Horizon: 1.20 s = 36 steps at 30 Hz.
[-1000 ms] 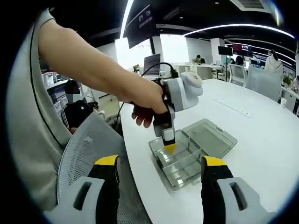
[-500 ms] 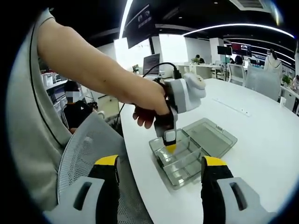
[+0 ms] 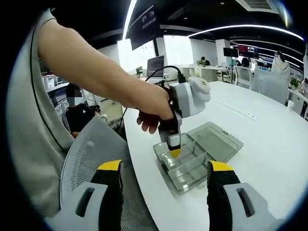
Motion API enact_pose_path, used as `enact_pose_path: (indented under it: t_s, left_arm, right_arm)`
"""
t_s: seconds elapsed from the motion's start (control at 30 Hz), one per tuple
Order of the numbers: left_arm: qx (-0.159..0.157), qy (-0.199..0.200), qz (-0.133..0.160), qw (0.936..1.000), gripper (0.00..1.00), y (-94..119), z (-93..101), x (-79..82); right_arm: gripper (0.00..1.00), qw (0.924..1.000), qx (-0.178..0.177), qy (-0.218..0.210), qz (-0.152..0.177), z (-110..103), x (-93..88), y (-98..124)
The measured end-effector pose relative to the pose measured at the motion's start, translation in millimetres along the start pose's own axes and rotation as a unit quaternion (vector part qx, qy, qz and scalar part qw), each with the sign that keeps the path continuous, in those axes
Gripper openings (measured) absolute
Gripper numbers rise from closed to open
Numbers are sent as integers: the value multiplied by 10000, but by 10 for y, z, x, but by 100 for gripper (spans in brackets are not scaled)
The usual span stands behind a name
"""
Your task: Insert the divider into the dual guide fixture by aligning both edges with the guide slots and pushing it downward to the bottom, including one-sided entry, uneven engagement, binding, and posture correction.
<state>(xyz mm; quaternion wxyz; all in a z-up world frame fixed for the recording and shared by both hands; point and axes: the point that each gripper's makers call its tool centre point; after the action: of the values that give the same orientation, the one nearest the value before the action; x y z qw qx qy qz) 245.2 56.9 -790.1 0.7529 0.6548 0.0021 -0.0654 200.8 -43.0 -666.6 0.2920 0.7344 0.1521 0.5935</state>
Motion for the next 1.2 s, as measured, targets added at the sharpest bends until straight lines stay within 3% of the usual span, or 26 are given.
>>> enact_pose_path:
  t_s: [0.2, 0.23, 0.4, 0.5, 0.8, 0.97, 1.2]
  left_arm:
    - [-95, -256, 221, 9994, 7, 31, 28, 10]
    - [-88, -317, 448, 9985, 12, 48, 21, 71]
    - [-278, -273, 569, 9976, 18, 114, 31, 64]
    - [-444, -404, 882, 9943, 24, 160, 70, 130]
    - [-490, -513, 1443, 9870, 33, 349, 78, 12]
    - [-754, -611, 2098, 9729, 41, 524, 158, 27]
    - [-947, -711, 2559, 9594, 44, 689, 187, -71]
  right_arm:
    - [69, 10000, -52, -28, 9, 47, -25, 34]
    - [69, 10000, -55, -31, 8, 49, -29, 37]
    - [69, 10000, -63, -62, 5, 67, -71, 37]
    - [69, 10000, -63, -66, 1, 70, -97, 33]
    - [70, 10000, 11, -71, -19, 64, -175, 44]
    - [70, 9999, 88, -38, -60, 51, -211, 39]
    - [70, 9998, 139, 45, -122, 14, -221, 29]
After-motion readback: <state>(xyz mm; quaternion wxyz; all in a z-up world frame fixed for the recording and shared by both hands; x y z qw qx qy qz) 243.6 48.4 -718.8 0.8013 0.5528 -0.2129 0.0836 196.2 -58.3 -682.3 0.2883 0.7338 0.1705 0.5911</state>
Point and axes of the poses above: the point that each gripper's makers call its tool centre point, and the gripper's own axes: y roughly backward along the fingers, z roughly to its right, x roughly out of its top, and after that the axes turned 8 degrees about -z, right-handed
